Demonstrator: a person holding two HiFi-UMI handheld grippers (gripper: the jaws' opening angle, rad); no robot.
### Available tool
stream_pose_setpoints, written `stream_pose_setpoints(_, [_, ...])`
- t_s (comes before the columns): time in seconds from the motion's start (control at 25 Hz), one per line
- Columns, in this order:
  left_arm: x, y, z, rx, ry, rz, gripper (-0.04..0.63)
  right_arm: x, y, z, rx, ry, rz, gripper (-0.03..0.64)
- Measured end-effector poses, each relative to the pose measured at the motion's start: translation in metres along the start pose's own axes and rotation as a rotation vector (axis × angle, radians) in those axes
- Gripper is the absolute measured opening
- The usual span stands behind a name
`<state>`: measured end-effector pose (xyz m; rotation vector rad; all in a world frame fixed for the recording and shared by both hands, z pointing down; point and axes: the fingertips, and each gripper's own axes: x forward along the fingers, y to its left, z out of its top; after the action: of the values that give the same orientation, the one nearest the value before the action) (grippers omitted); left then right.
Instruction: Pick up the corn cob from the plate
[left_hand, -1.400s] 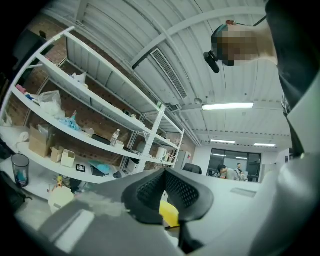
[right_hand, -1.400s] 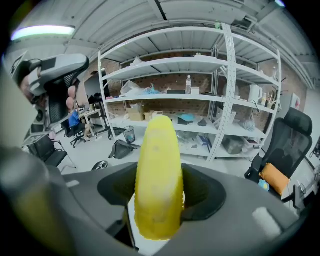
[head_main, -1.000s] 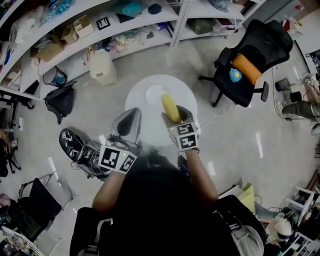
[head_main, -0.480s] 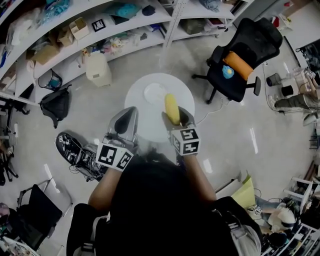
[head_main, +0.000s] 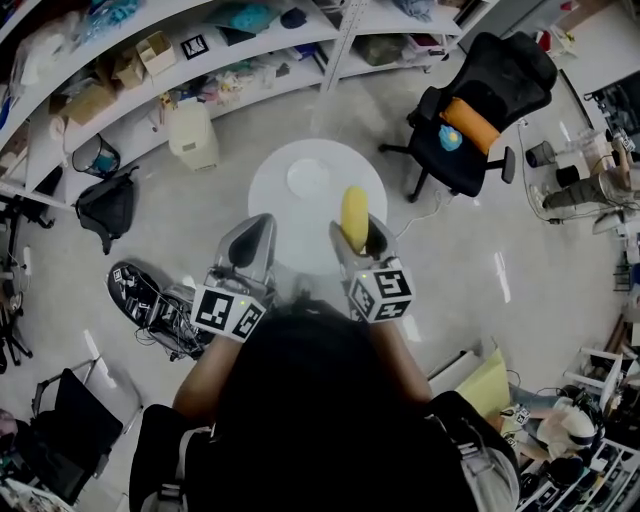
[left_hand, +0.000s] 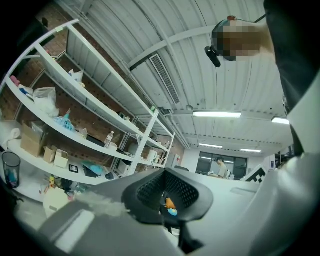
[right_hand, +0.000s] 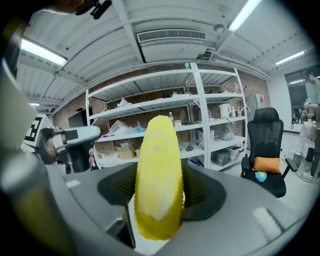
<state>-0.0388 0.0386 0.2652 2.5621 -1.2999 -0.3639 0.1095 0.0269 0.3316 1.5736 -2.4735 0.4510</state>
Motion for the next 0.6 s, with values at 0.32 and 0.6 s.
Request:
stream_pose_setpoints(0.32, [-0.006,-0.009,-0.006,0.005,0.002,-0.019,0.002,-0.034,0.017,0.026,-0.002,-0.133,0.002,0.267])
stream_pose_setpoints(0.6, [-0.004,-0.011,-0.011,0.004,0.018,-0.036,0.002,-0.037,0.015,0.03,0.016,-0.169,-0.008,0.267])
